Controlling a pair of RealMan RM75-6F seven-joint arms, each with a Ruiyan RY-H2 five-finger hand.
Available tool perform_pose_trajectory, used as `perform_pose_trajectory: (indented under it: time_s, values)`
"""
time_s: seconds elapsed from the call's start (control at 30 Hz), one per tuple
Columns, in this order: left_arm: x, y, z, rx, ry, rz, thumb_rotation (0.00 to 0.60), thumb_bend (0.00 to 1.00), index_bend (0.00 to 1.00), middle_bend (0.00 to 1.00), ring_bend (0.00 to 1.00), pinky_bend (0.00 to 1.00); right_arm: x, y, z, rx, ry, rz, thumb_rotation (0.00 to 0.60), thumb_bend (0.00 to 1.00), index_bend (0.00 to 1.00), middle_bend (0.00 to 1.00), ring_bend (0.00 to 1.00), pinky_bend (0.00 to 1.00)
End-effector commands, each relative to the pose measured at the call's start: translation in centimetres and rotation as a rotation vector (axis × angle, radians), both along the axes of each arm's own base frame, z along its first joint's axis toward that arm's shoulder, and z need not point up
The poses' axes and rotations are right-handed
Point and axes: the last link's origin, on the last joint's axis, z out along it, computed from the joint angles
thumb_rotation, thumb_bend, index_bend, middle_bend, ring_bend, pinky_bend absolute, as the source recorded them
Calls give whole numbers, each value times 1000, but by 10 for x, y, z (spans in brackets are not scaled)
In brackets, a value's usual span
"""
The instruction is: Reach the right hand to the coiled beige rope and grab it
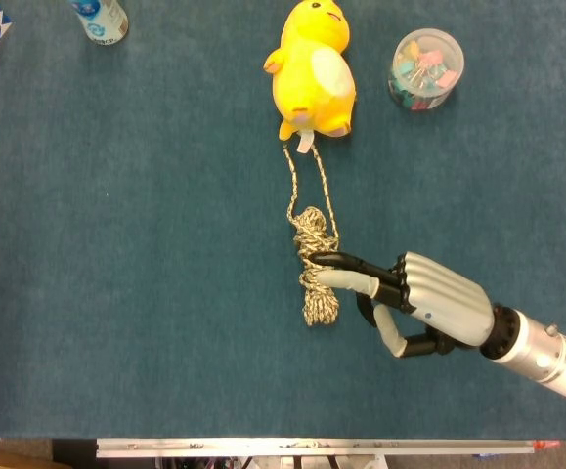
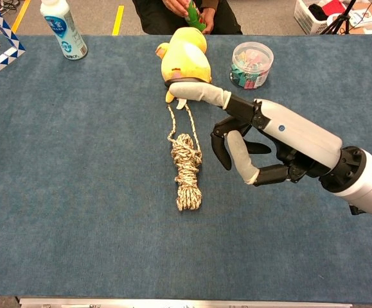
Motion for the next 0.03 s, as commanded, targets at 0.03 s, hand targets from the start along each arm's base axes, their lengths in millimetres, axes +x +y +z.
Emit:
perform_pose_trajectory:
  time_s: [0.03]
  values:
    - [0,0,0,0,1,-1,600,227,0,0,0,0,0,0,0,1,-3,1,600,825,0,43,644,997]
